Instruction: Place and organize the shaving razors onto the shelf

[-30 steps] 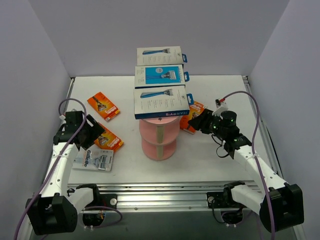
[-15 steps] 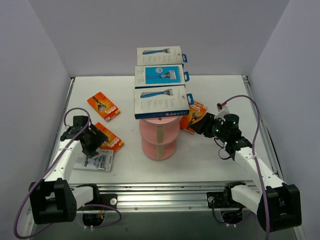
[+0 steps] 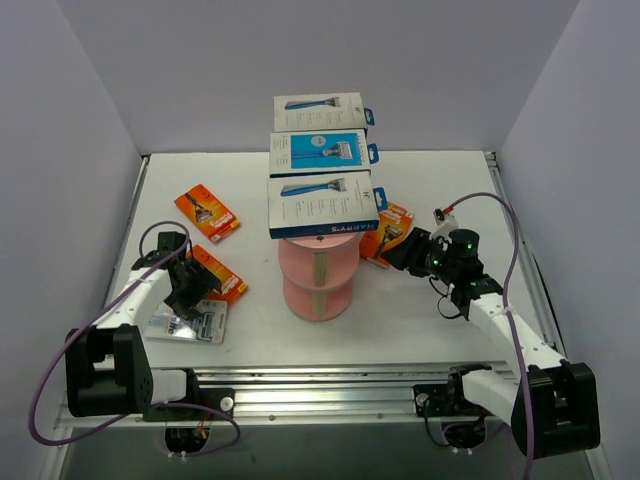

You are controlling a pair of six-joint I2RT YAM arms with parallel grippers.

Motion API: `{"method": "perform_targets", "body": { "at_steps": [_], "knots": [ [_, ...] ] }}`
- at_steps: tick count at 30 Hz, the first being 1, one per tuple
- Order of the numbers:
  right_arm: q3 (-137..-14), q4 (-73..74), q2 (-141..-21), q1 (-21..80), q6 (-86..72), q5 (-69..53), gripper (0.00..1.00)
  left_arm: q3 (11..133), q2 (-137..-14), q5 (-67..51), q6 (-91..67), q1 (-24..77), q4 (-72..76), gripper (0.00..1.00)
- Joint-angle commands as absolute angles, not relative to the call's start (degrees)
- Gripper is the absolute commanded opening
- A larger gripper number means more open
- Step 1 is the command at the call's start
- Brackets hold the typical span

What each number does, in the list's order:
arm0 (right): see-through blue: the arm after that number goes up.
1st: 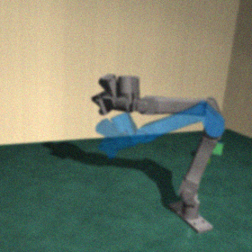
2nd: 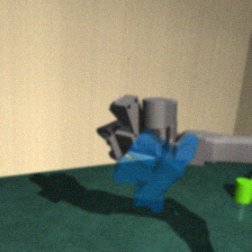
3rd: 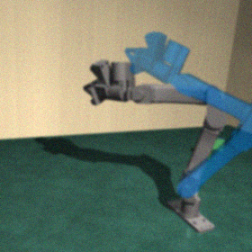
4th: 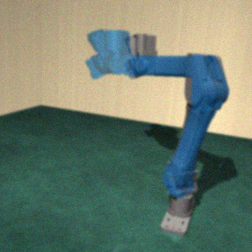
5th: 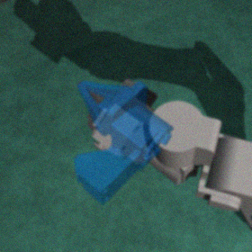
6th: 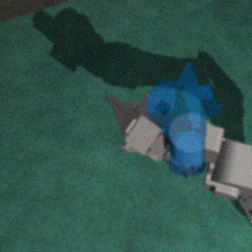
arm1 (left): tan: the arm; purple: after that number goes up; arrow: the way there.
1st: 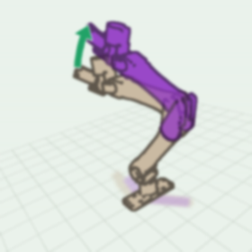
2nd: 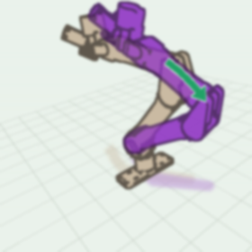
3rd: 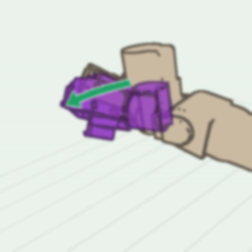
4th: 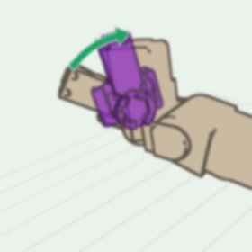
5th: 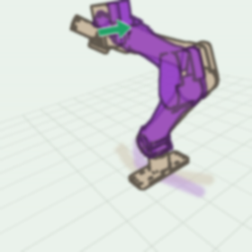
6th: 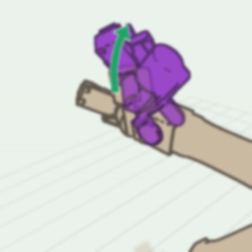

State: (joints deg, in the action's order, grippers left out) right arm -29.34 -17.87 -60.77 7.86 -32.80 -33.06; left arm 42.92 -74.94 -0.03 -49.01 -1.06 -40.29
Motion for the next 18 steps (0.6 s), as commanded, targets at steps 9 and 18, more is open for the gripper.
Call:
{"method": "perform_targets", "body": {
  "at_steps": [9, 18],
  "knots": [
    [-28.6, -20.8, -61.2, 6.8, -32.1, -35.2, 0.46, 41.2, -78.4, 0.8, -49.3, -0.8, -35.9, 0.69],
    [-28.2, -21.4, -61.5, 6.2, -32.3, -36.0, 0.46, 40.6, -81.0, 0.5, -48.7, -0.6, -34.9, 0.68]
  ]
}}
